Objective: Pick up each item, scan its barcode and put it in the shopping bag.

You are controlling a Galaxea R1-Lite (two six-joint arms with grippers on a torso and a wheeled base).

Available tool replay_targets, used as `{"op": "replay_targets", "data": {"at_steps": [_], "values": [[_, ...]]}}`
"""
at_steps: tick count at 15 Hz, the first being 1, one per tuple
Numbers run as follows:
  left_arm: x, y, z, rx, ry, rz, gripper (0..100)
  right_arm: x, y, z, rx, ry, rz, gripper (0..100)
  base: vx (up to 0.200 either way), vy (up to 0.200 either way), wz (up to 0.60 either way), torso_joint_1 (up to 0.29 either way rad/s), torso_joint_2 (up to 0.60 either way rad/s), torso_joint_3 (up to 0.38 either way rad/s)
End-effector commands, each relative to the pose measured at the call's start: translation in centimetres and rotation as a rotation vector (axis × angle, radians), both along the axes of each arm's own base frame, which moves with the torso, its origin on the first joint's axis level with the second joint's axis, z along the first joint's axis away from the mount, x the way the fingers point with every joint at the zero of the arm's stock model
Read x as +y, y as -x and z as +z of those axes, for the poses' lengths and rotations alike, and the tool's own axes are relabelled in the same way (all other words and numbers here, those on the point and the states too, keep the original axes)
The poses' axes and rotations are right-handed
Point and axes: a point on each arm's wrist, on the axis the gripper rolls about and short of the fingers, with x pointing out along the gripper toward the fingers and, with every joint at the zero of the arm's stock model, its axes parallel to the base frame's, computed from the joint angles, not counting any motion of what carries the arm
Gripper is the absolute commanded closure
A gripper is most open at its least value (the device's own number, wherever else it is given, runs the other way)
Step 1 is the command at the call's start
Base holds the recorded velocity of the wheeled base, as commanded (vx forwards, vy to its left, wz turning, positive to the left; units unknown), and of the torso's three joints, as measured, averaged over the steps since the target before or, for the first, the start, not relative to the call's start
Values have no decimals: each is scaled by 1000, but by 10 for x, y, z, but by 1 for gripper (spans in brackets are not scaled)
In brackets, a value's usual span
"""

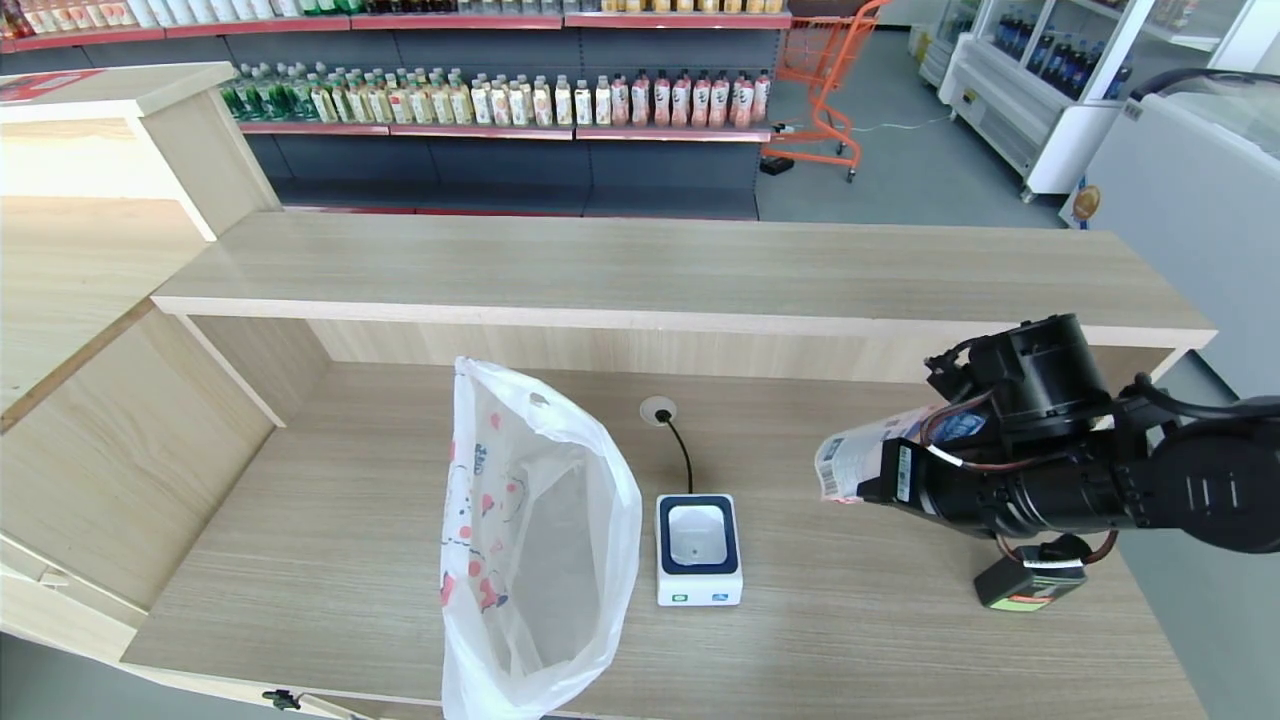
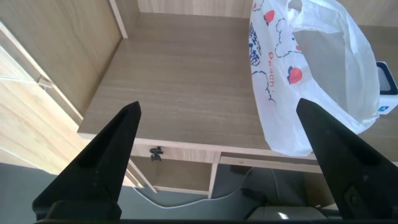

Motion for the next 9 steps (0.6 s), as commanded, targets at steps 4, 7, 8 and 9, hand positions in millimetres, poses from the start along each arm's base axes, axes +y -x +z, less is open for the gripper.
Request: {"op": "replay_targets", "data": {"at_steps": [4,7,8,9], "values": [[0,0,0,0,1,1,0,-8,21,31,-186,-11,159,100,0,0,0,0,0,0],[0,0,0,-2,1,1,0,-35,35,51,-402,31,514,100,0,0,0,0,0,0],[0,0,0,0,1,1,0,-46,41,55,-464,9,636,100,0,0,0,0,0,0],[0,0,0,-2,1,1,0,-54,48,56,-527,-12,755,100,0,0,0,0,0,0]]}}
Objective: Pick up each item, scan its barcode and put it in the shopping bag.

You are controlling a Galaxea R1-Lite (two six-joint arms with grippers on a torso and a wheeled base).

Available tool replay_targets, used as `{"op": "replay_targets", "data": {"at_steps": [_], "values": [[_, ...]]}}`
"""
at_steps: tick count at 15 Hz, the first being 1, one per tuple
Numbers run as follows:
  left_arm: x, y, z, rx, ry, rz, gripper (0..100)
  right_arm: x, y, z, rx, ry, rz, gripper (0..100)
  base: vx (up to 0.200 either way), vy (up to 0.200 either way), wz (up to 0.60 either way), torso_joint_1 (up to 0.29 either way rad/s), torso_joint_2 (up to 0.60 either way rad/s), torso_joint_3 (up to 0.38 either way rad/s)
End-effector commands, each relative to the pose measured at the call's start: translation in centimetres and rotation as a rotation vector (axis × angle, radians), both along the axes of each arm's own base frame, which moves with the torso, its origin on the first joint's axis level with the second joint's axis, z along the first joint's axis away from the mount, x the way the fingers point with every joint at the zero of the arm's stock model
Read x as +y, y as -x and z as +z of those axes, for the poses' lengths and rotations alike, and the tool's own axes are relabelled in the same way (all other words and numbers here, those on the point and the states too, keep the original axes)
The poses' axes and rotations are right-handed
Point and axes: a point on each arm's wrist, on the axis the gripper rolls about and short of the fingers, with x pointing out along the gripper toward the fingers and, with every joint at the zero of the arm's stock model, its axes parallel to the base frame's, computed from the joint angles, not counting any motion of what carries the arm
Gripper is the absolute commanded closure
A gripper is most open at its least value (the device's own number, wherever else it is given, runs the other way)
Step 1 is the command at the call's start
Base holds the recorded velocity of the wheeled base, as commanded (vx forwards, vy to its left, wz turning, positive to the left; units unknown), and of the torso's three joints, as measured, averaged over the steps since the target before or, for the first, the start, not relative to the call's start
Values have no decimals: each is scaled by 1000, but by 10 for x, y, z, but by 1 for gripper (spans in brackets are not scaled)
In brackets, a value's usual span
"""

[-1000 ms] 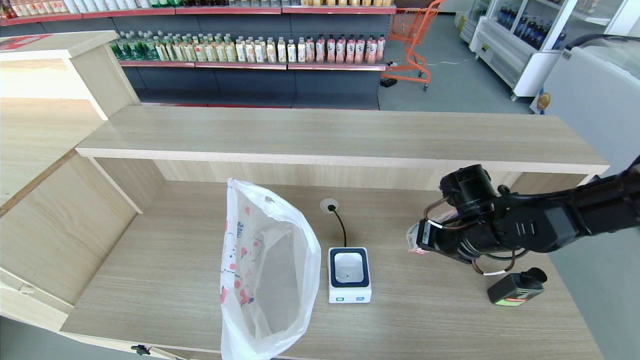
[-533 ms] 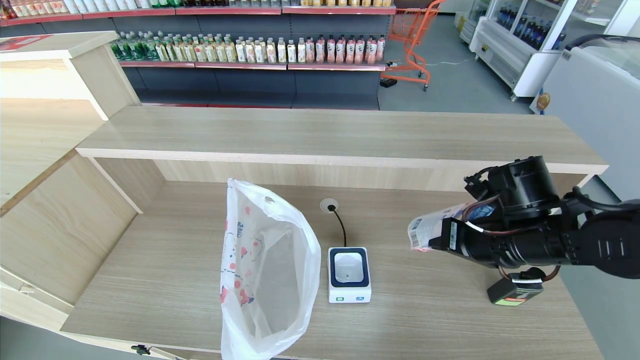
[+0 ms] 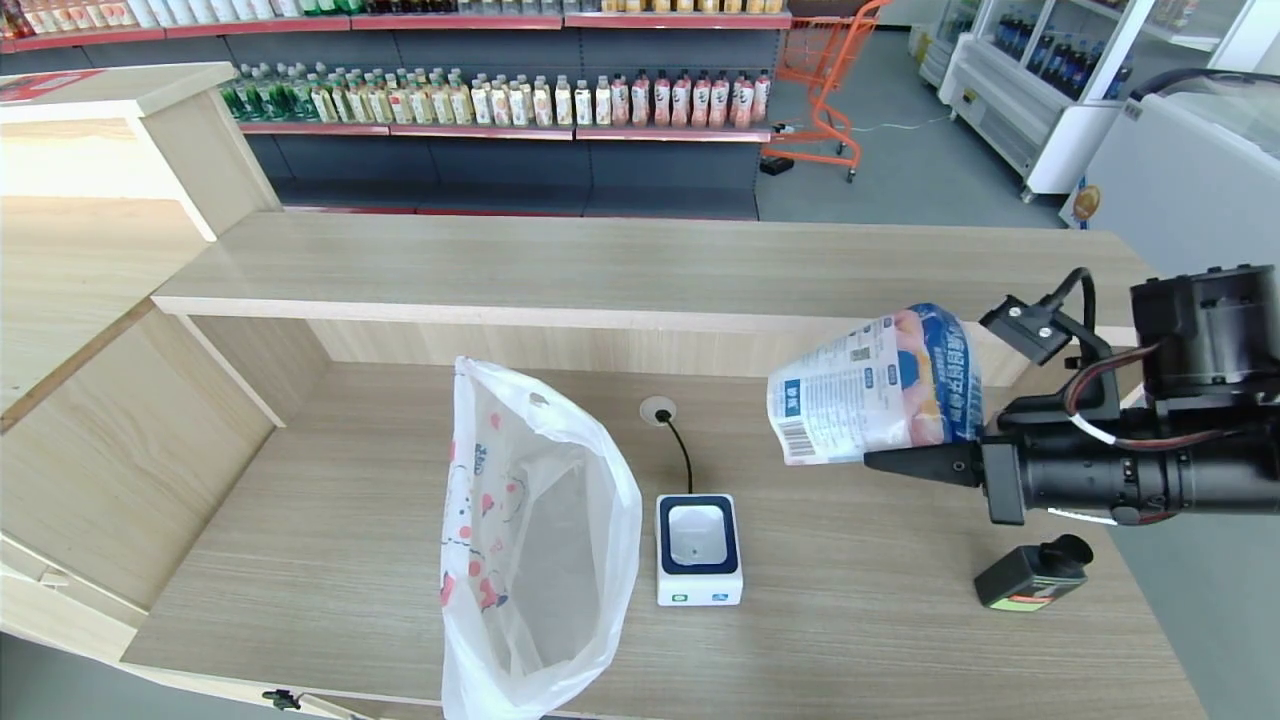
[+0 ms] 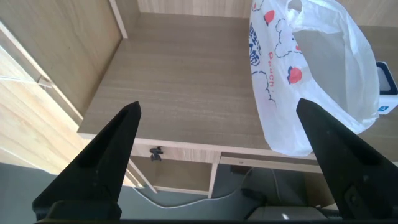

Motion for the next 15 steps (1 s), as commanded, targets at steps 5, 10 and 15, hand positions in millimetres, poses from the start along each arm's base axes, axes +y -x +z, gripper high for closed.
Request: {"op": "replay_targets", "data": {"at_steps": [5,10,15], "values": [[0,0,0,-2,0,1,0,-22,36,5,-120,-137,438,100,0,0,0,0,0,0],[0,0,0,0,0,1,0,-21,49,-10,-63,-140,504,100,0,0,0,0,0,0],[0,0,0,-2,0,1,0,-19,67,-13,36,-137,539,100,0,0,0,0,0,0]]}}
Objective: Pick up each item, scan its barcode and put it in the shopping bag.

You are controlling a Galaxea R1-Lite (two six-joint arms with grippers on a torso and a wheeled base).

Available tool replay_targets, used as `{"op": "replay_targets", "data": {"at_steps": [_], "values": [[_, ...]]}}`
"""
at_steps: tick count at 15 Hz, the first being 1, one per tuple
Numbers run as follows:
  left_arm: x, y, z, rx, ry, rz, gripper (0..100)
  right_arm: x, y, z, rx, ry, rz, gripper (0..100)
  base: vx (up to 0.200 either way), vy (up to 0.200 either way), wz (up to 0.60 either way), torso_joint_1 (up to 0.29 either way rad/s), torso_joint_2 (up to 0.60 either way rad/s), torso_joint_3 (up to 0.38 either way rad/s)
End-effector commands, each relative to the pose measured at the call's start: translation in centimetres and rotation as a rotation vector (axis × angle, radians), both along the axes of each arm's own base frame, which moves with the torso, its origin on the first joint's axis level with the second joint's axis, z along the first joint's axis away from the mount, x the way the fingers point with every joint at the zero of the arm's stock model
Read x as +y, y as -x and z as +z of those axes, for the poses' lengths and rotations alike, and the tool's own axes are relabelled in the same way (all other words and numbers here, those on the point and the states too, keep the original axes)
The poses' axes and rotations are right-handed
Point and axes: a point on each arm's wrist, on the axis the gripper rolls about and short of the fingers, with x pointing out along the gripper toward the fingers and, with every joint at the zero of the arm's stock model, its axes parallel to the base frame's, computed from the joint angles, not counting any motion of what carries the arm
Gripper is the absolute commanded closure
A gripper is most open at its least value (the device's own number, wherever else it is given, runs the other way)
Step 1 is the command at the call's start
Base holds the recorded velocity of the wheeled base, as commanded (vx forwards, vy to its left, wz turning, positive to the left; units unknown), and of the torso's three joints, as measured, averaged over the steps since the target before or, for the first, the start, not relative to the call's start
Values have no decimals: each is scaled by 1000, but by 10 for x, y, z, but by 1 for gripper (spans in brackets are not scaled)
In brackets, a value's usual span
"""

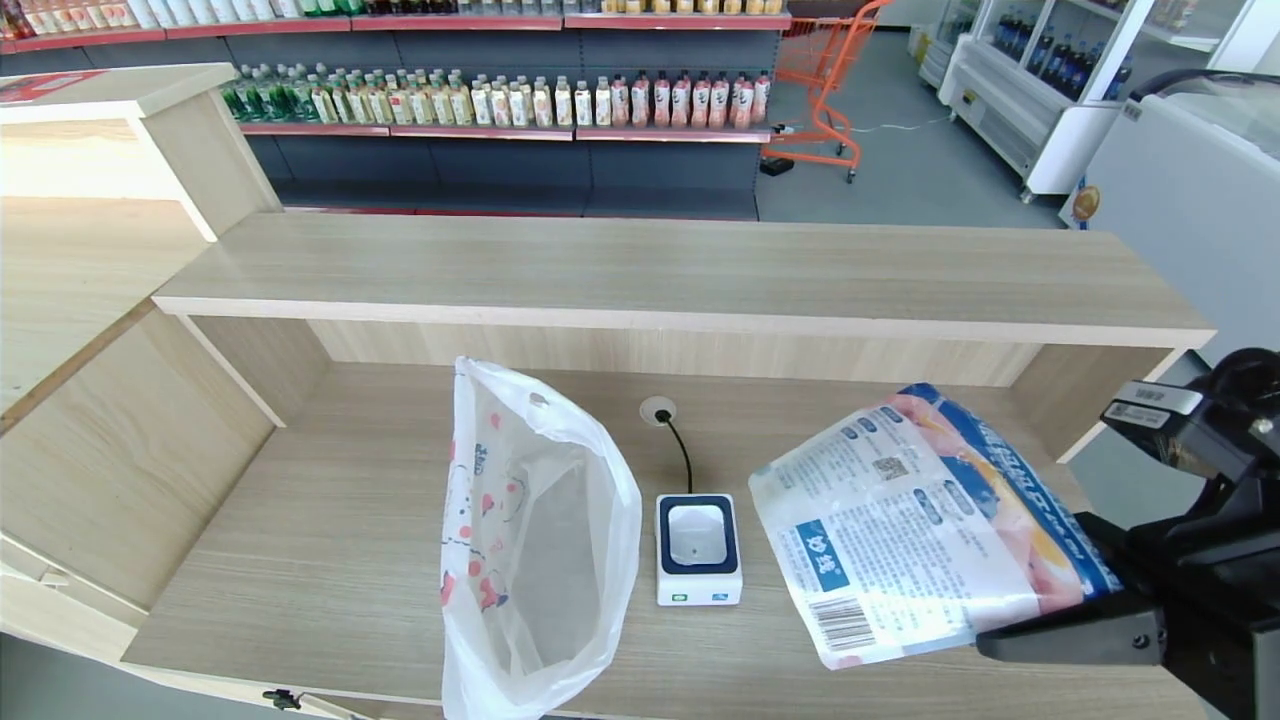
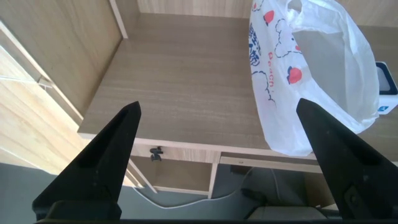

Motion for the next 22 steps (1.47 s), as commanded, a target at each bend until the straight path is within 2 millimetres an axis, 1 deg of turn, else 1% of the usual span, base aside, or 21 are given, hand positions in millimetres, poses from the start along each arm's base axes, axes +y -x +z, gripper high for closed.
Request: {"op": "replay_targets", "data": {"at_steps": [1,9,13,17,22], "values": [[0,0,0,0,0,0,0,2,5,4,-16,-4,15,100,0,0,0,0,0,0],[0,0,0,0,0,0,0,2,4,3,-9,-1,15,100,0,0,0,0,0,0],[0,0,0,0,0,0,0,3,1,-1,13,5,16,100,0,0,0,0,0,0],[0,0,0,-2,0,0,0,8,2,-3,21,8,44,100,0,0,0,0,0,0],[0,0,0,0,0,0,0,9,1,-3,22,7,48,100,0,0,0,0,0,0]]}}
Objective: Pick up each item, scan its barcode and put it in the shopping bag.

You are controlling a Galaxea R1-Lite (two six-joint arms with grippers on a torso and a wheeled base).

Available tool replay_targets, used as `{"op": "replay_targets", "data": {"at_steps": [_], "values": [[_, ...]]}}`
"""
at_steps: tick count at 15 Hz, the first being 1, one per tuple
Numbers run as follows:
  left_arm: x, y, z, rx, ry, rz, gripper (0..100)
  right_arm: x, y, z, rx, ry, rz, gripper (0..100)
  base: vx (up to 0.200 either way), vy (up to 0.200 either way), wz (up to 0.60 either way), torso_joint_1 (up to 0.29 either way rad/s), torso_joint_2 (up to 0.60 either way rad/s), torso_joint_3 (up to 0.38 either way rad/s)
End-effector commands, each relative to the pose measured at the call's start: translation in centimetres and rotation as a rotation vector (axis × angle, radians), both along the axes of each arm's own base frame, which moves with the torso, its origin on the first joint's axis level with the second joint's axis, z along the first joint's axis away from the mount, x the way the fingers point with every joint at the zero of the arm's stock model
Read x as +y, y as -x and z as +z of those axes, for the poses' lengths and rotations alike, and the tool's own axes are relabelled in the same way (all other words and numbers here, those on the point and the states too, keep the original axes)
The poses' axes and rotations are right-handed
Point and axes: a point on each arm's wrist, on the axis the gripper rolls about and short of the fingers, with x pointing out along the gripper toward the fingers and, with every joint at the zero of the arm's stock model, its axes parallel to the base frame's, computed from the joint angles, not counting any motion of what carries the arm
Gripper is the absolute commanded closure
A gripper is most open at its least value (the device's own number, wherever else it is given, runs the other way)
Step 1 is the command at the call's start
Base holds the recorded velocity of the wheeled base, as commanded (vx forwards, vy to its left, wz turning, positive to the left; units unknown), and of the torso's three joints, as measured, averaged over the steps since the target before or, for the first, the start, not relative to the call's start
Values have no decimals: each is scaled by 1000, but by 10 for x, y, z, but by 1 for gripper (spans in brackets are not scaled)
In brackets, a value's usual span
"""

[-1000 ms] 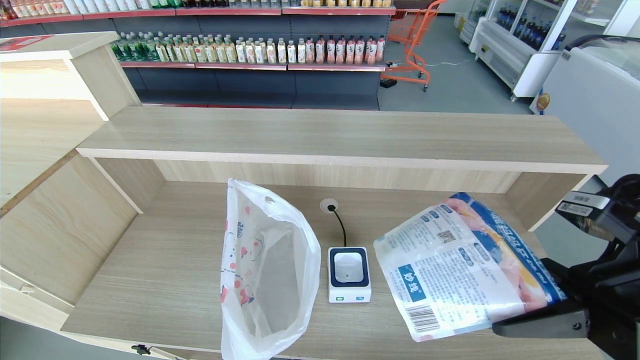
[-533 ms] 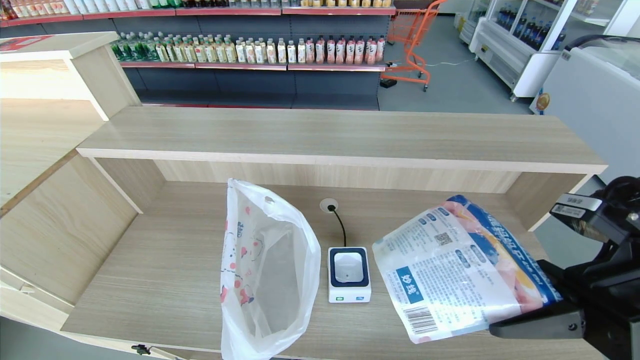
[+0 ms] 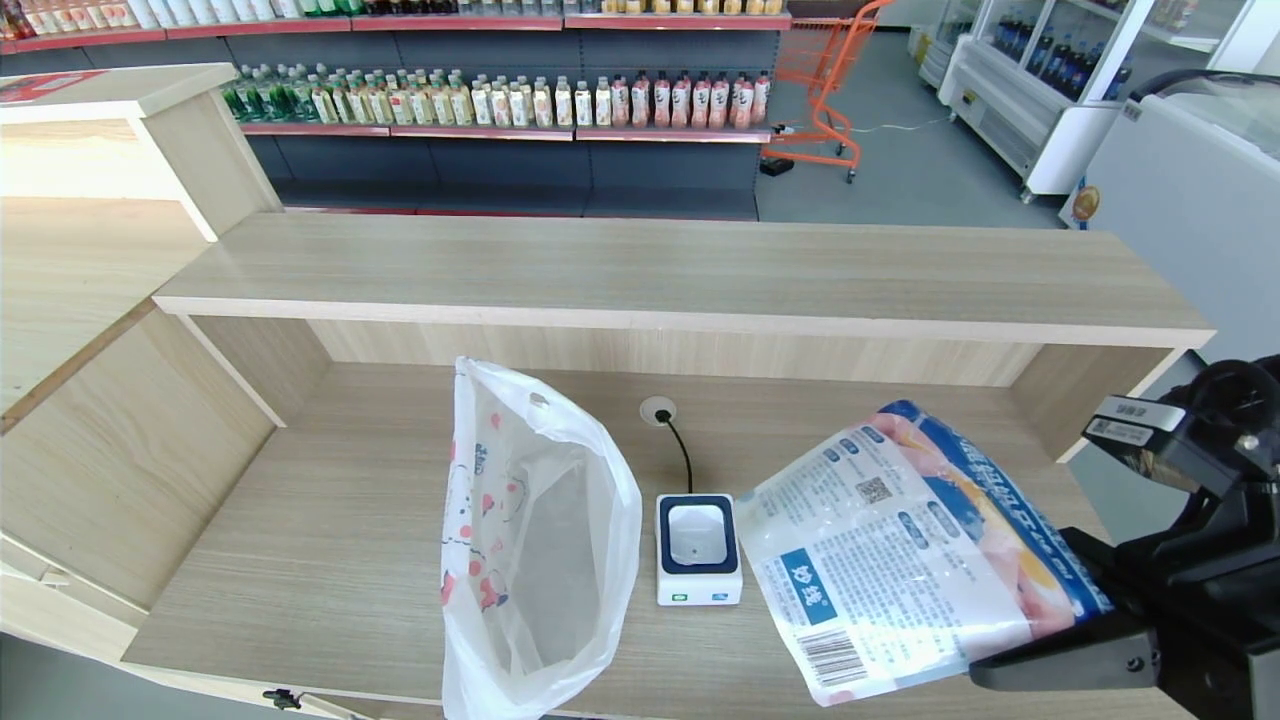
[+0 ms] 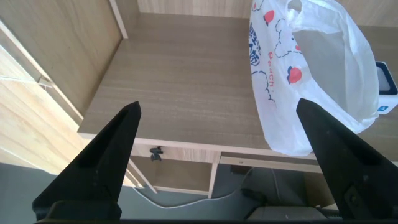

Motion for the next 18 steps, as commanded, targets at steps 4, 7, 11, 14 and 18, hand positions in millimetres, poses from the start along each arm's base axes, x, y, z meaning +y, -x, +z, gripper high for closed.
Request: {"op": "replay_targets", "data": {"at_steps": [4,7,11,14,18], "values": [[0,0,0,0,0,1,0,-1,-3,2,-34,23,-27,100,0,0,0,0,0,0],[0,0,0,0,0,1,0,-7,-20,18,-394,228,-290,100,0,0,0,0,0,0],[0,0,0,0,0,1,0,-20,-25,26,-792,391,-496,100,0,0,0,0,0,0],[0,0,0,0,0,1,0,-23,-22,16,-957,469,-466,100,0,0,0,0,0,0],[0,0,0,0,0,1,0,-31,-24,16,-1132,565,-395,100,0,0,0,0,0,0]]}}
